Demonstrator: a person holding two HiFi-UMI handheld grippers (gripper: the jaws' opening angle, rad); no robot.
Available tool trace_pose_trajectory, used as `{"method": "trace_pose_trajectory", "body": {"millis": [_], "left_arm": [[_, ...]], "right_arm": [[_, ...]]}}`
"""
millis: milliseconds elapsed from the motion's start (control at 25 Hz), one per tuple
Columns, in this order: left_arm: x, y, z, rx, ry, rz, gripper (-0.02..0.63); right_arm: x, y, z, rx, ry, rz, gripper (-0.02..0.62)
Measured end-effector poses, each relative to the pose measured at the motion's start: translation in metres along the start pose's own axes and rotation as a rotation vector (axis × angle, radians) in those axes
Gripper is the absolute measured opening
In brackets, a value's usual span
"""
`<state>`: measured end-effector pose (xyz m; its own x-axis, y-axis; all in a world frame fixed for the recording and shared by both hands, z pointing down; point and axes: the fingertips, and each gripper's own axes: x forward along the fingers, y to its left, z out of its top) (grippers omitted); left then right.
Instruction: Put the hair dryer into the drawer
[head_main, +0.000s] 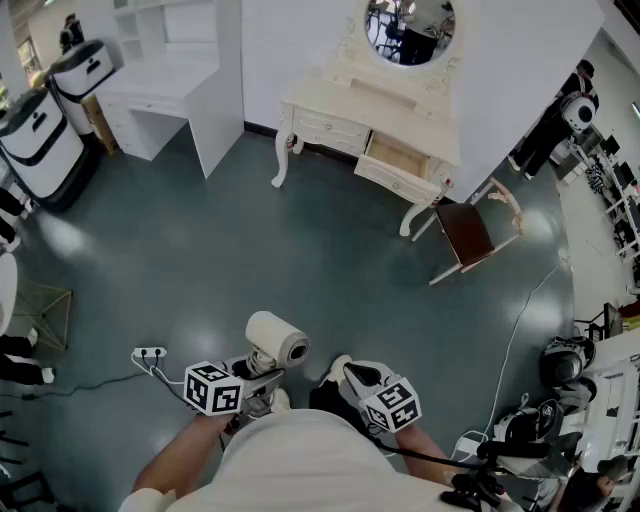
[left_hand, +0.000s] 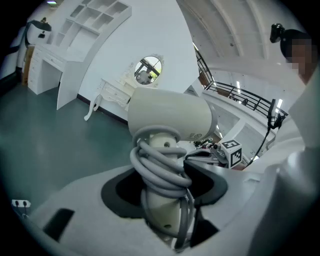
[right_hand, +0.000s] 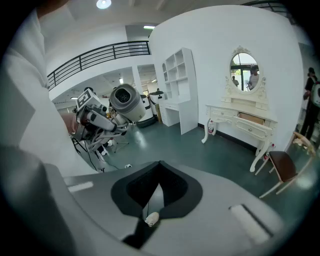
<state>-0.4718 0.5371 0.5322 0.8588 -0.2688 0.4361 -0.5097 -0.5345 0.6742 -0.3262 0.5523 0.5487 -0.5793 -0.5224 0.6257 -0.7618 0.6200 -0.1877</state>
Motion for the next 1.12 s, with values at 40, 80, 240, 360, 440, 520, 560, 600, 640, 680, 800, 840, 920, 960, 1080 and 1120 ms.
{"method": "trace_pose_trajectory", "body": {"millis": [40,80,240,360,440,520,560,600,640,680,800,840,920,960,1080,1120], "left_arm": [[0.001,0.001,0.000,0.002,0.003,0.000,0.246],[0.003,0.002,0.001,0.004,0.005,0.000,0.245],[0.017,0.000,0.007,0.030,0.018,-0.019,0.246],[0.029,-0.003,0.015,0.044,0.030,-0.031,0.245],[0.038,-0.004,0.023,0.044,0.031,-0.033,0.245],[0.047,-0.006,0.033,0.043,0.032,-0.031,0.245],[0.052,-0.006,0.038,0.048,0.034,-0.029,0.247],[0.058,-0.006,0.045,0.055,0.036,-0.025,0.247],[0.064,-0.007,0.051,0.061,0.039,-0.022,0.245],[0.072,-0.007,0.059,0.066,0.042,-0.019,0.245],[0.097,-0.009,0.081,0.069,0.050,-0.010,0.245],[0.105,-0.011,0.088,0.070,0.053,-0.006,0.245],[0.121,-0.017,0.102,0.077,0.057,0.001,0.245],[0.129,-0.021,0.110,0.082,0.059,0.004,0.245],[0.152,-0.031,0.131,0.090,0.066,0.010,0.246],[0.160,-0.032,0.137,0.091,0.070,0.014,0.245]], "right_arm": [[0.000,-0.001,0.000,-0.001,0.001,-0.006,-0.002],[-0.001,-0.003,0.000,-0.002,0.001,-0.012,-0.002],[-0.003,-0.014,0.003,0.004,-0.009,-0.040,-0.002],[-0.006,-0.024,0.001,0.020,-0.016,-0.056,-0.002],[-0.007,-0.033,0.002,0.028,-0.020,-0.058,-0.002],[-0.008,-0.045,0.007,0.029,-0.028,-0.053,-0.002],[-0.008,-0.052,0.011,0.027,-0.033,-0.050,-0.002],[-0.008,-0.060,0.015,0.023,-0.037,-0.046,0.000],[-0.007,-0.069,0.019,0.021,-0.041,-0.042,0.000],[-0.007,-0.078,0.024,0.018,-0.045,-0.038,0.000],[-0.008,-0.109,0.035,0.014,-0.058,-0.035,0.004],[-0.009,-0.120,0.037,0.016,-0.061,-0.036,0.030],[-0.013,-0.140,0.042,0.020,-0.069,-0.039,0.073],[-0.016,-0.151,0.045,0.019,-0.073,-0.042,0.079],[-0.025,-0.180,0.054,0.021,-0.087,-0.044,0.107],[-0.028,-0.190,0.056,0.025,-0.093,-0.046,0.114]]}}
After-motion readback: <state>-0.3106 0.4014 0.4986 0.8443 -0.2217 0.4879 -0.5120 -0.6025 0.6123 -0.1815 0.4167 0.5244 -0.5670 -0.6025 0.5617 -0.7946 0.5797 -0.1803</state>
